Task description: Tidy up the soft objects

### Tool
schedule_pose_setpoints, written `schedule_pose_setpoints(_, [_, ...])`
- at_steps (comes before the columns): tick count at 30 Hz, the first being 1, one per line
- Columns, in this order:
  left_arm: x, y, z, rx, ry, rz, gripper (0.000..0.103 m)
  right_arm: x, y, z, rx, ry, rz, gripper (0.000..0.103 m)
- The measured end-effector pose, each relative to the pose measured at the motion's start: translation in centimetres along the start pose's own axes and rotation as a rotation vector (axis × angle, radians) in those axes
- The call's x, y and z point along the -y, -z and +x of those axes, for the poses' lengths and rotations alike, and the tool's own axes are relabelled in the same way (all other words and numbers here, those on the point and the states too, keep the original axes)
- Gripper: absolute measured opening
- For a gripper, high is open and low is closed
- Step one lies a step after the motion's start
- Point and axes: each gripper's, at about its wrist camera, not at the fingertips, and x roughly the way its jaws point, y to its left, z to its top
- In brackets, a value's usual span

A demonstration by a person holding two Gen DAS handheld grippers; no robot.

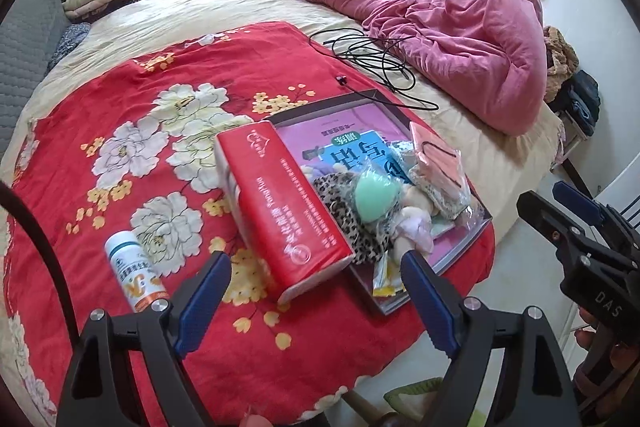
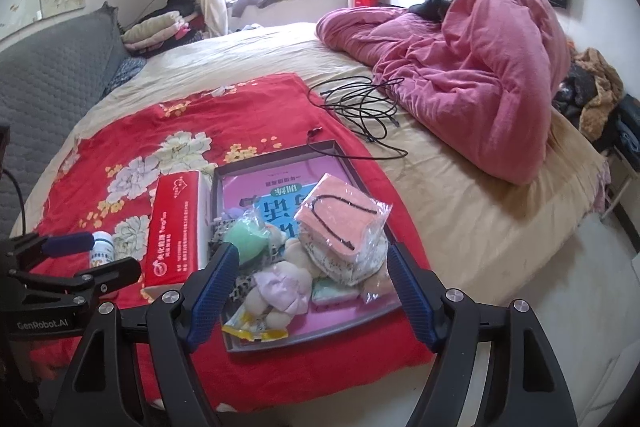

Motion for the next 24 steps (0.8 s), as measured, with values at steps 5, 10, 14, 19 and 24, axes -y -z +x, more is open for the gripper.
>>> schedule_pose_setpoints(5, [-0.4,1.3,-0.8,0.003,-0.015,0.000,0.086,0.1,1.2,-0.7,-0.009,0.040,0.048,0.078])
schedule_pose_setpoints(10, [-1.1,2.7,-1.5,0.011,-0.030,-0.019,0.086,-0.7,2.5,-1.8,-0.001,0.072,0.057,0.078])
schedule_pose_setpoints(14, [-1.4,3.7,-1.8,0.015,-0.032,-0.032,0.086,-1.8,3.9,-2.6,0.008,0.096,0.078,0.078])
schedule_pose_setpoints(19, [-1.7,5.5,-1.7,0.001,-0.035,-0.044,0.086,-2.8,5.9,-3.4,0.035,0.146,0.114,0.078])
schedule_pose_setpoints(24, [-1.8,7.2,-1.8,-0.001,-0.055,-0.047,0.086,-4.4,8.4,-3.1,-0.008,0.157,0.065,0.078])
